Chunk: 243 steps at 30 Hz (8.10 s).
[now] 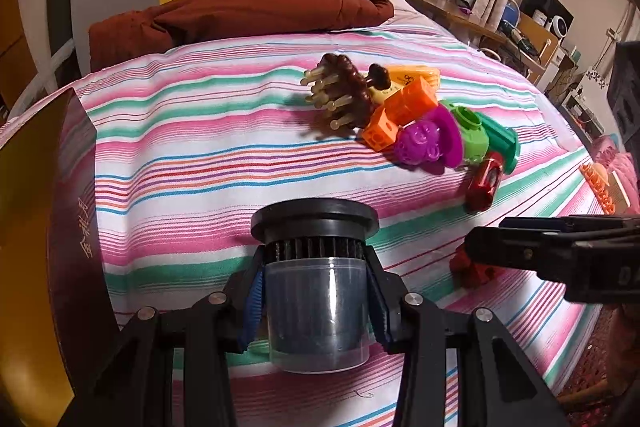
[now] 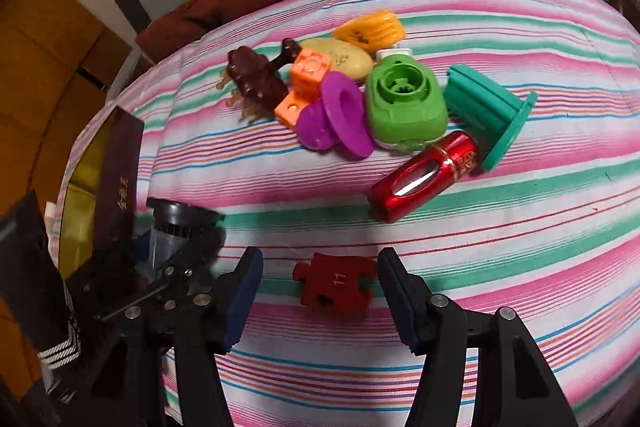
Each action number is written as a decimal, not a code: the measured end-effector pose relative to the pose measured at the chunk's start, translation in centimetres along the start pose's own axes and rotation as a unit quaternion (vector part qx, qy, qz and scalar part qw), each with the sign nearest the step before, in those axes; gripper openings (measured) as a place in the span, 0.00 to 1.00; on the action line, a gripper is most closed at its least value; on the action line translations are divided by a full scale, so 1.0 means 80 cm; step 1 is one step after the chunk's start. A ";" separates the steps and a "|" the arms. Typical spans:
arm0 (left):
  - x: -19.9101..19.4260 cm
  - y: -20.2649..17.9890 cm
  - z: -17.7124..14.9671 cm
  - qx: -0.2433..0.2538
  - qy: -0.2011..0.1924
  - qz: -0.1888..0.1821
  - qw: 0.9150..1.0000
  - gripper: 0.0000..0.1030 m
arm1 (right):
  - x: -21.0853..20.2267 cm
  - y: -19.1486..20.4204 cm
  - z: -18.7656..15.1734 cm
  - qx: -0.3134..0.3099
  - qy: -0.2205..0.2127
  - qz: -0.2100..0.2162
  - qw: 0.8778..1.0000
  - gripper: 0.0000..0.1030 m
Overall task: Organize rigid objects
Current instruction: 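Grasp the red puzzle piece with the right gripper while the left gripper lifts the cup, then carry the cup into the gold tray and open the left gripper, then carry the red puzzle piece into the gold tray and open the right gripper, then move both grippers back toward the pile of toys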
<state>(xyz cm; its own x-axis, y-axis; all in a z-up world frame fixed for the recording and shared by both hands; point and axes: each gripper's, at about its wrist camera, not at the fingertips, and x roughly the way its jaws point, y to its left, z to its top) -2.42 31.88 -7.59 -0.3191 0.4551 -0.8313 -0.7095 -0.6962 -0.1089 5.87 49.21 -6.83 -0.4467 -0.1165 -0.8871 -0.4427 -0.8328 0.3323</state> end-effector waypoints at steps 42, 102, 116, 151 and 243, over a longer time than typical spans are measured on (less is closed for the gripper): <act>-0.107 0.002 0.003 0.003 -0.096 -0.017 0.995 0.42 | 0.014 0.015 -0.014 -0.089 0.020 -0.090 0.992 0.39; -0.215 0.270 -0.103 -0.177 -0.108 0.192 0.959 0.53 | 0.040 0.047 -0.015 -0.147 -0.002 -0.130 0.981 0.39; -0.225 0.246 -0.135 -0.166 -0.099 0.186 0.963 0.53 | 0.046 0.049 -0.009 -0.145 0.004 -0.112 0.983 0.39; -0.249 0.297 -0.187 -0.214 -0.097 0.202 0.951 0.53 | 0.007 0.334 -0.055 -0.299 -0.068 0.061 0.950 0.38; -0.125 0.045 0.018 -0.033 -0.045 -0.055 0.997 0.53 | -0.082 -0.133 0.058 0.232 -0.240 -0.080 0.939 0.76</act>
<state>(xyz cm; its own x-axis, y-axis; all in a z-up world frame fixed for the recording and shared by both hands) -2.68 25.65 1.16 -0.2992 0.5763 -0.7605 -0.7007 -0.6737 -0.2349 9.87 61.34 -3.00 -0.5957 0.3398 -0.7278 -0.7753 -0.4801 0.4104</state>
